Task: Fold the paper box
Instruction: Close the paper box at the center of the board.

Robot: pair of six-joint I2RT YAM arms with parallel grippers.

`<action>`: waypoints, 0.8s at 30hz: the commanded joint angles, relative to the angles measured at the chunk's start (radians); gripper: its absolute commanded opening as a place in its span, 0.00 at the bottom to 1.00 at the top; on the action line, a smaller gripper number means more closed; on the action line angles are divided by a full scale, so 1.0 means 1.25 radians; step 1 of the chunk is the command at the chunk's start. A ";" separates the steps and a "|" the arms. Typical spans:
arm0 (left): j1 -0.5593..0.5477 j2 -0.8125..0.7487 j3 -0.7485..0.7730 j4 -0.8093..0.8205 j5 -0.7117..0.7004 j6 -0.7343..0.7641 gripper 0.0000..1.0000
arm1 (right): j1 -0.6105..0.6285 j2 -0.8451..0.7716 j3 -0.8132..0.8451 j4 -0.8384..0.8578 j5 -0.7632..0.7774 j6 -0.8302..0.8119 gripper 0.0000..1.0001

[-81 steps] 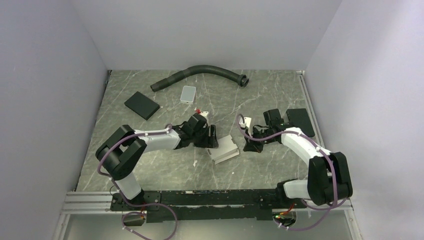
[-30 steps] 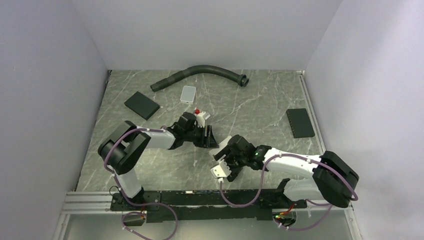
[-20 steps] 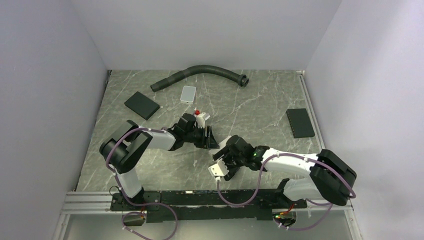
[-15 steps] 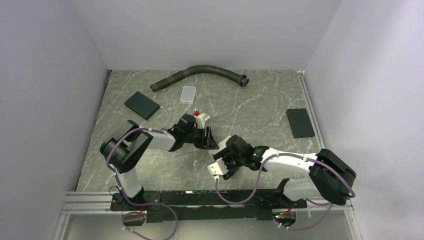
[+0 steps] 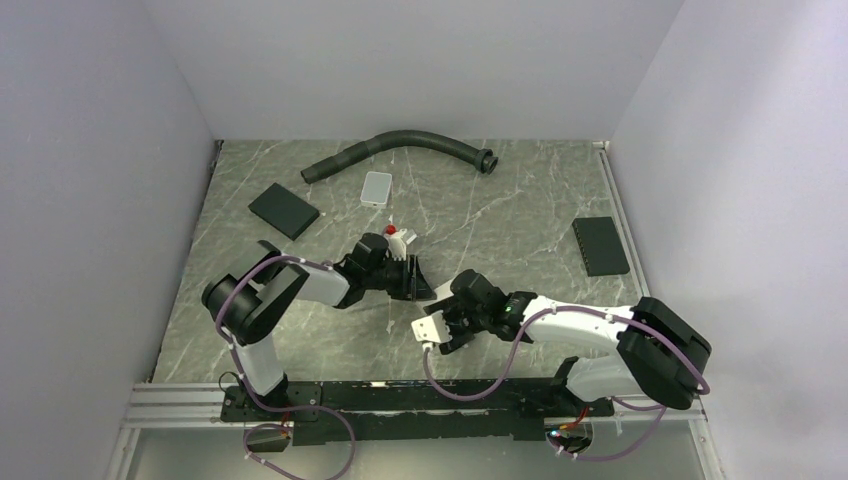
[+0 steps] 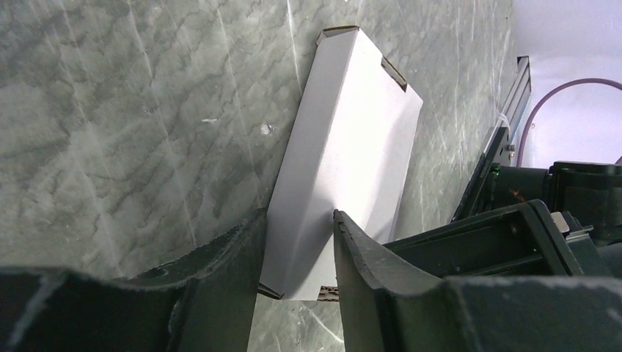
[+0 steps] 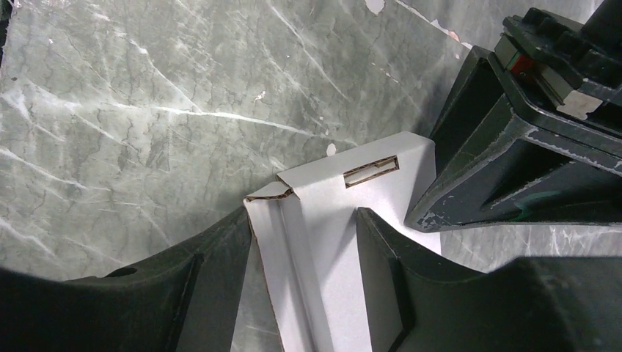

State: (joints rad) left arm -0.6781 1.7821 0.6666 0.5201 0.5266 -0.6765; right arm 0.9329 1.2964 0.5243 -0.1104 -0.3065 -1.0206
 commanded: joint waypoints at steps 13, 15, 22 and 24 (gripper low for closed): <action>-0.027 0.060 -0.043 -0.069 0.000 -0.032 0.44 | 0.002 0.027 0.045 0.117 0.077 0.159 0.29; -0.028 0.061 -0.047 -0.063 0.000 -0.037 0.44 | 0.002 0.033 0.047 0.115 0.075 0.166 0.31; -0.027 0.080 -0.053 -0.039 -0.001 -0.056 0.43 | 0.009 0.044 0.039 0.062 0.022 0.112 0.61; -0.028 0.085 -0.053 -0.033 0.002 -0.060 0.43 | 0.016 0.046 0.037 0.059 0.022 0.104 0.64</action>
State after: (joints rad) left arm -0.6796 1.8172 0.6479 0.6228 0.5137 -0.7422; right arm 0.9482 1.3392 0.5453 -0.0502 -0.2928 -0.8665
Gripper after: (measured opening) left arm 0.434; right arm 0.619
